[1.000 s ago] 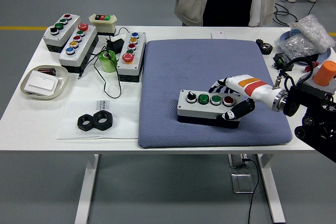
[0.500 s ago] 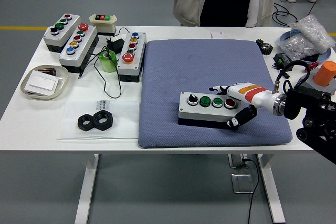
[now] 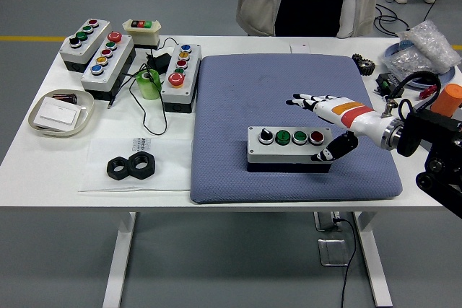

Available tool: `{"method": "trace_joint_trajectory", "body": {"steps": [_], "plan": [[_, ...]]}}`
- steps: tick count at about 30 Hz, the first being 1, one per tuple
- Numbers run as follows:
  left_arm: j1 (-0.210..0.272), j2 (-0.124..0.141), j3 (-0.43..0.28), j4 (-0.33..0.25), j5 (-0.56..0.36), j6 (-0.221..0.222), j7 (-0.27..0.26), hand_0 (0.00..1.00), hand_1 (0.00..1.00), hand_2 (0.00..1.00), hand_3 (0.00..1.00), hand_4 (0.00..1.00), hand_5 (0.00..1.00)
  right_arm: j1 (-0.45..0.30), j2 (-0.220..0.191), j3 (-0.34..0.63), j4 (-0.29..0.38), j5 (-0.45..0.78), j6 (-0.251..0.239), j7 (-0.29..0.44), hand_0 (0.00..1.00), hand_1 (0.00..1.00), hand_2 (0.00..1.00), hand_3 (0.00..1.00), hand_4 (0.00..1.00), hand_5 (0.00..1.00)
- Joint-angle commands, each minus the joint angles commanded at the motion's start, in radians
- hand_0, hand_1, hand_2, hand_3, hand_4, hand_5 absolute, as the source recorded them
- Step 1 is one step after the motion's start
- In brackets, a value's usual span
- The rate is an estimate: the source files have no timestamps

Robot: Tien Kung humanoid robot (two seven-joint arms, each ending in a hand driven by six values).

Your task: Pick up the button,place it on the desk,press the button,press the button

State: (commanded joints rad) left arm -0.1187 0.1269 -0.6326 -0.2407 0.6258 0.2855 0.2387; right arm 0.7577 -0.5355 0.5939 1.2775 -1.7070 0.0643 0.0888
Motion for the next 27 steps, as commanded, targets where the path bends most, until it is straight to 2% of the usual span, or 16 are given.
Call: {"method": "trace_joint_trajectory", "body": {"steps": [3, 6, 7, 8, 12, 13, 15, 17, 18, 19, 24, 25, 27], "plan": [[0.002, 0.000, -0.002, 0.000, 0.003, 0.000, 0.001, 0.682, 0.652, 0.749, 0.788, 0.693, 0.998, -0.023, -0.017, 0.028, 0.032, 0.011, 0.014, -0.011, 0.998, 0.906, 0.998, 0.998, 0.984, 0.070], [0.005, 0.001, -0.003, 0.000, 0.007, -0.001, 0.001, 0.682, 0.652, 0.749, 0.788, 0.693, 0.998, -0.065, -0.044, 0.070, 0.093, 0.049, -0.005, -0.032, 0.998, 0.906, 0.998, 0.998, 0.984, 0.070], [0.006, 0.001, -0.003, 0.000, 0.006, -0.001, 0.000, 0.681, 0.652, 0.750, 0.788, 0.693, 0.998, -0.085, -0.054, 0.091, 0.121, 0.064, -0.037, -0.048, 0.950, 0.848, 0.953, 0.998, 0.921, 0.093], [0.008, 0.001, -0.002, 0.001, 0.005, -0.002, 0.000, 0.681, 0.652, 0.750, 0.788, 0.693, 0.998, -0.104, -0.065, 0.109, 0.146, 0.078, -0.064, -0.070, 0.950, 0.848, 0.953, 0.998, 0.921, 0.093], [0.010, 0.001, -0.001, 0.001, 0.004, -0.002, -0.001, 0.681, 0.652, 0.750, 0.788, 0.693, 0.998, -0.160, -0.092, 0.163, 0.236, 0.105, -0.225, -0.158, 0.950, 0.848, 0.953, 0.998, 0.921, 0.093], [0.011, 0.002, -0.001, 0.000, 0.006, -0.003, 0.000, 0.682, 0.652, 0.750, 0.788, 0.693, 0.998, -0.172, -0.102, 0.175, 0.254, 0.086, -0.261, -0.181, 0.466, 0.356, 0.418, 0.934, 0.568, 0.002], [0.012, 0.002, -0.004, 0.000, 0.010, -0.004, 0.002, 0.682, 0.652, 0.750, 0.788, 0.693, 0.998, -0.185, -0.116, 0.182, 0.281, 0.057, -0.346, -0.234, 0.466, 0.356, 0.418, 0.934, 0.568, 0.002], [0.012, 0.002, -0.005, 0.000, 0.012, -0.005, 0.003, 0.682, 0.652, 0.750, 0.788, 0.693, 0.998, -0.193, -0.123, 0.179, 0.288, 0.062, -0.386, -0.247, 0.466, 0.356, 0.418, 0.934, 0.568, 0.002], [0.012, 0.002, -0.005, 0.000, 0.012, -0.005, 0.003, 0.682, 0.652, 0.750, 0.788, 0.693, 0.998, -0.196, -0.125, 0.177, 0.289, 0.063, -0.385, -0.249, 0.466, 0.356, 0.418, 0.934, 0.568, 0.002], [0.012, 0.002, -0.005, 0.000, 0.012, -0.004, 0.003, 0.682, 0.651, 0.748, 0.788, 0.692, 0.998, -0.203, -0.129, 0.170, 0.292, 0.059, -0.365, -0.256, 0.259, 0.133, 0.246, 0.784, 0.624, 0.002], [0.012, 0.002, -0.002, 0.000, 0.008, -0.004, 0.002, 0.682, 0.651, 0.748, 0.788, 0.692, 0.998, -0.221, -0.136, 0.145, 0.295, 0.024, -0.273, -0.276, 0.259, 0.133, 0.246, 0.784, 0.624, 0.002], [0.011, 0.002, -0.002, 0.000, 0.008, -0.004, 0.002, 0.682, 0.651, 0.748, 0.788, 0.692, 0.998, -0.222, -0.136, 0.143, 0.297, 0.021, -0.252, -0.281, 0.165, 0.045, 0.178, 0.751, 0.535, 0.002], [0.012, 0.001, -0.002, 0.000, 0.006, -0.004, 0.001, 0.682, 0.651, 0.748, 0.788, 0.692, 0.998, -0.223, -0.137, 0.137, 0.303, 0.012, -0.213, -0.294, 0.165, 0.045, 0.178, 0.751, 0.535, 0.002]]}}
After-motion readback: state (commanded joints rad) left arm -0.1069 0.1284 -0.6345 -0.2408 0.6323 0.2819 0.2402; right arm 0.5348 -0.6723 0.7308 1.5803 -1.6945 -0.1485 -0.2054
